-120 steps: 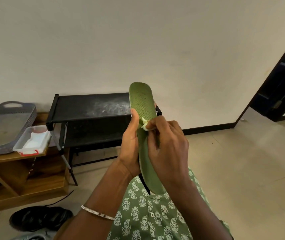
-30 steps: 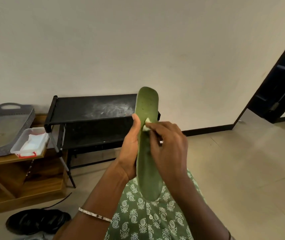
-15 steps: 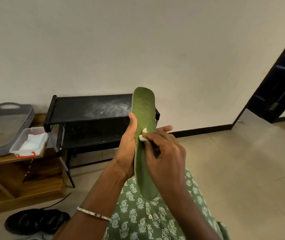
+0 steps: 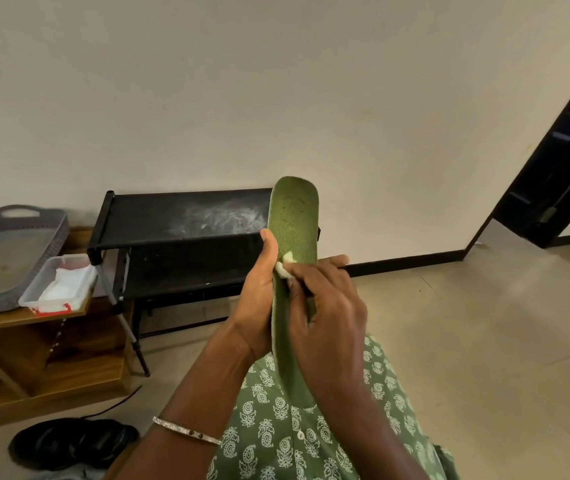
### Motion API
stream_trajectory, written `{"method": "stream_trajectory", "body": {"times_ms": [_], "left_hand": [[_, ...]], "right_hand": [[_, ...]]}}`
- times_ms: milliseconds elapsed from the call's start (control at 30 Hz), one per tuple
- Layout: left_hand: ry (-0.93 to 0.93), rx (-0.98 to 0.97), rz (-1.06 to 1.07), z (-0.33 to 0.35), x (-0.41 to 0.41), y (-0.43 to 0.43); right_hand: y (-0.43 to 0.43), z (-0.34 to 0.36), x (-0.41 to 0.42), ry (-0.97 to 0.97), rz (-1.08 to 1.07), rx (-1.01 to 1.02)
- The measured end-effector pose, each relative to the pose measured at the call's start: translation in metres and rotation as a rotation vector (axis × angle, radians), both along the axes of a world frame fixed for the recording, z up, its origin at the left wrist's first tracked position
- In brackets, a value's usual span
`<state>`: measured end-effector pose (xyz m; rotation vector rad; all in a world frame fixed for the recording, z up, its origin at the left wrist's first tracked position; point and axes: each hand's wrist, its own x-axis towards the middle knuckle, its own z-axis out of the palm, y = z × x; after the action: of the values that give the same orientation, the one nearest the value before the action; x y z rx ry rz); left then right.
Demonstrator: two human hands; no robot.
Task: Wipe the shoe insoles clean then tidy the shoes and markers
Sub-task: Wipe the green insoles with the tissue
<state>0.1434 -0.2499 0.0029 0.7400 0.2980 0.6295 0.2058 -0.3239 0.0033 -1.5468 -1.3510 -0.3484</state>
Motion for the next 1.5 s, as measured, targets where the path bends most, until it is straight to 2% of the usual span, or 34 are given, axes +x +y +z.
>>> {"method": "stream_trajectory", "body": {"times_ms": [133, 333, 433, 633, 967, 1233, 1300, 1400, 1500], "left_hand": [[-0.012, -0.008, -0.042, -0.001, 0.0, 0.003], [-0.024, -0.034, 0.096, -0.001, 0.004, 0.0], [-0.022, -0.061, 0.04, 0.003, 0.0, 0.001], [-0.103, -0.067, 0.204, 0.012, -0.009, 0.007], [-0.079, -0.049, 0.127, 0.007, -0.002, 0.0], [-0.176, -0.056, 0.303, 0.016, -0.016, 0.006], [-0.183, -0.045, 0.311, 0.017, -0.014, 0.004], [-0.185, -0.021, 0.293, 0.019, -0.013, 0.004], [-0.127, -0.027, 0.346, 0.017, -0.016, 0.011]], "right_hand": [[0.001, -0.004, 0.009, 0.025, 0.023, 0.004], [0.013, -0.001, 0.016, 0.039, -0.011, 0.03], [0.003, -0.011, 0.003, 0.007, 0.013, -0.029], [-0.031, -0.026, -0.012, 0.053, 0.151, -0.077], [0.005, -0.005, 0.004, 0.003, 0.087, -0.086], [-0.036, -0.023, -0.002, -0.004, 0.136, -0.134], [-0.036, -0.021, 0.005, 0.039, 0.089, -0.124], [-0.031, -0.018, 0.01, 0.222, 0.15, -0.137], [-0.026, -0.018, 0.008, 0.208, 0.14, -0.117]]}}
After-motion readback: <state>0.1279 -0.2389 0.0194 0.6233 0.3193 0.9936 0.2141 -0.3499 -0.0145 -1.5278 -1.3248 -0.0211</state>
